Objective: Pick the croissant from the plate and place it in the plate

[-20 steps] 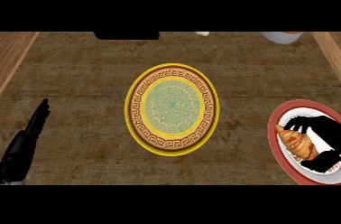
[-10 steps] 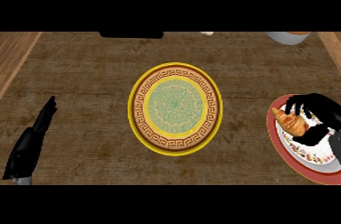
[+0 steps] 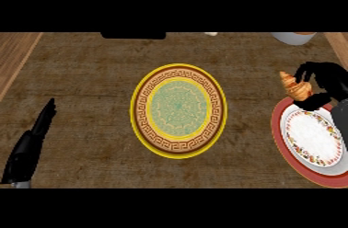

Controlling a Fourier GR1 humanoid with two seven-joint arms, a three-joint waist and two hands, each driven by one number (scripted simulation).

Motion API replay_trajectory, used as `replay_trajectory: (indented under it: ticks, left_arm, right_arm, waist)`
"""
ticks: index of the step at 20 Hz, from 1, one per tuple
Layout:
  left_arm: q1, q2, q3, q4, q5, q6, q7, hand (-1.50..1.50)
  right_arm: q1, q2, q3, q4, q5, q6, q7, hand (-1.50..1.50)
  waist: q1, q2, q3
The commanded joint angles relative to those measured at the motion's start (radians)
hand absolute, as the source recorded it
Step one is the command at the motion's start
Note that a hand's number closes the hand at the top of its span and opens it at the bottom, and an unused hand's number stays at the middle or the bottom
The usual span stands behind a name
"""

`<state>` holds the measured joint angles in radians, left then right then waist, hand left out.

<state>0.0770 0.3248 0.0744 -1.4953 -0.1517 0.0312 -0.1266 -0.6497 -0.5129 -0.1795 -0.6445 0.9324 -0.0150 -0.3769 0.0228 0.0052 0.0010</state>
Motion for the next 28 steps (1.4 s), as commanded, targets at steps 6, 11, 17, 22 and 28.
replay_trajectory:
  ticks: [6, 11, 17, 22, 28]
  left_arm:
    - [0.016, -0.008, 0.014, 0.026, -0.012, 0.006, -0.027, 0.00]
    - [0.018, -0.036, 0.014, 0.044, -0.023, 0.029, -0.029, 0.00]
    - [0.017, -0.019, 0.033, 0.031, -0.017, 0.001, -0.041, 0.00]
    - [-0.003, -0.010, 0.044, 0.036, -0.016, -0.016, -0.016, 0.00]
    - [-0.001, -0.008, 0.055, 0.008, -0.013, -0.029, -0.002, 0.00]
  right_arm:
    - [-0.058, 0.003, -0.069, -0.229, -0.147, -0.022, -0.157, 1.50]
    - [0.018, 0.087, -0.022, -0.491, -0.266, 0.191, -0.125, 1.50]
    - [0.080, 0.188, 0.059, -0.791, -0.304, 0.290, 0.079, 1.50]
    - [0.039, 0.254, 0.121, -0.982, -0.354, 0.425, 0.301, 1.50]
    - [-0.056, 0.457, 0.270, -0.870, -0.230, 0.320, 0.483, 1.50]
  waist:
    - [-0.031, -0.012, -0.002]
    - [-0.055, -0.019, -0.003]
    - [-0.032, -0.011, -0.002]
    - [-0.028, -0.010, -0.002]
    - [-0.012, -0.006, -0.001]
